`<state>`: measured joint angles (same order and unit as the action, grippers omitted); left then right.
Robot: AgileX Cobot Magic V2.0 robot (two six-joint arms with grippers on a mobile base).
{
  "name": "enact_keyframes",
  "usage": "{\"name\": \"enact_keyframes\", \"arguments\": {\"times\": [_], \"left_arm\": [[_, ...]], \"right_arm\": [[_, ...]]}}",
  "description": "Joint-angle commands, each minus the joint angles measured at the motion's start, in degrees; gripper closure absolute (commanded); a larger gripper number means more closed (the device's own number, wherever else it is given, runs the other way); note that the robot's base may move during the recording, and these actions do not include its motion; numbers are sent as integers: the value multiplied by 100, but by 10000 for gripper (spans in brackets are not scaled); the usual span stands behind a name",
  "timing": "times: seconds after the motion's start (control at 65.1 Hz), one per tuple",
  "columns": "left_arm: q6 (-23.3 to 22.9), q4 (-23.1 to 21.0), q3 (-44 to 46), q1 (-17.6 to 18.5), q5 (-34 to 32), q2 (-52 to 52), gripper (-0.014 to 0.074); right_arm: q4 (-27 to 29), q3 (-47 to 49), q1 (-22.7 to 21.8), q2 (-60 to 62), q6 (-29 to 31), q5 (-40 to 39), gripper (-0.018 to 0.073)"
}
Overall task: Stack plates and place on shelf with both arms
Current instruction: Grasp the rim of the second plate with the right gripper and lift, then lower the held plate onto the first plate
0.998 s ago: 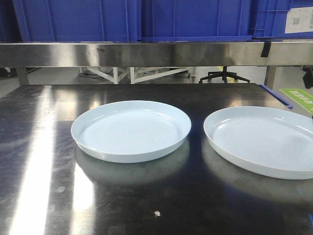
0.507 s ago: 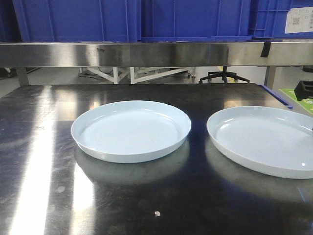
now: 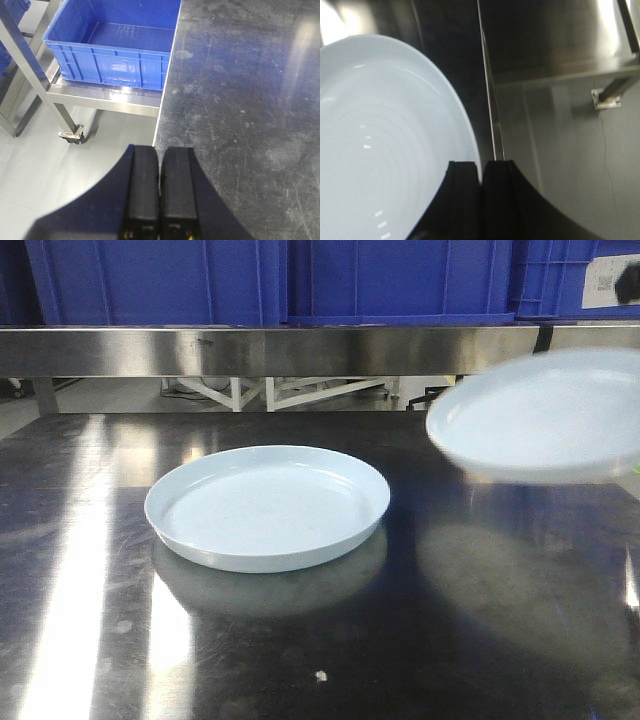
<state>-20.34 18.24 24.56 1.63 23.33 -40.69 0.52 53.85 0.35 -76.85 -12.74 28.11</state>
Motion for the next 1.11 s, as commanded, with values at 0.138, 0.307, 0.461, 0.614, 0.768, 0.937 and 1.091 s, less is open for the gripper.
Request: {"name": "enact_keyframes", "arguments": {"times": [0.138,0.307,0.461,0.614,0.768,0.937,1.091], "left_arm": [[-48,58,163,-12,-376,17,514],[-48,58,163,-12,-376,17,514],[-48,58,163,-12,-376,17,514],[-48,58,163,-12,-376,17,514],[-48,58,163,-12,-376,17,514],[-48,58,163,-12,-376,17,514],[-48,58,163,-12,-376,17,514]], "right_arm": [[-52,655,602,247,30,-120,511],[-52,918,1411,-15,30,-215,511],[-52,1359,2148,-644,30,-203,511],[-52,1779,2552,-1248,30,-164,511],[-52,1888,2694,-1581,30,-218,511],[-52,1888,2727,-1775,30,-303,511],[-52,1888,2775,-1795,30,-452,511]]}}
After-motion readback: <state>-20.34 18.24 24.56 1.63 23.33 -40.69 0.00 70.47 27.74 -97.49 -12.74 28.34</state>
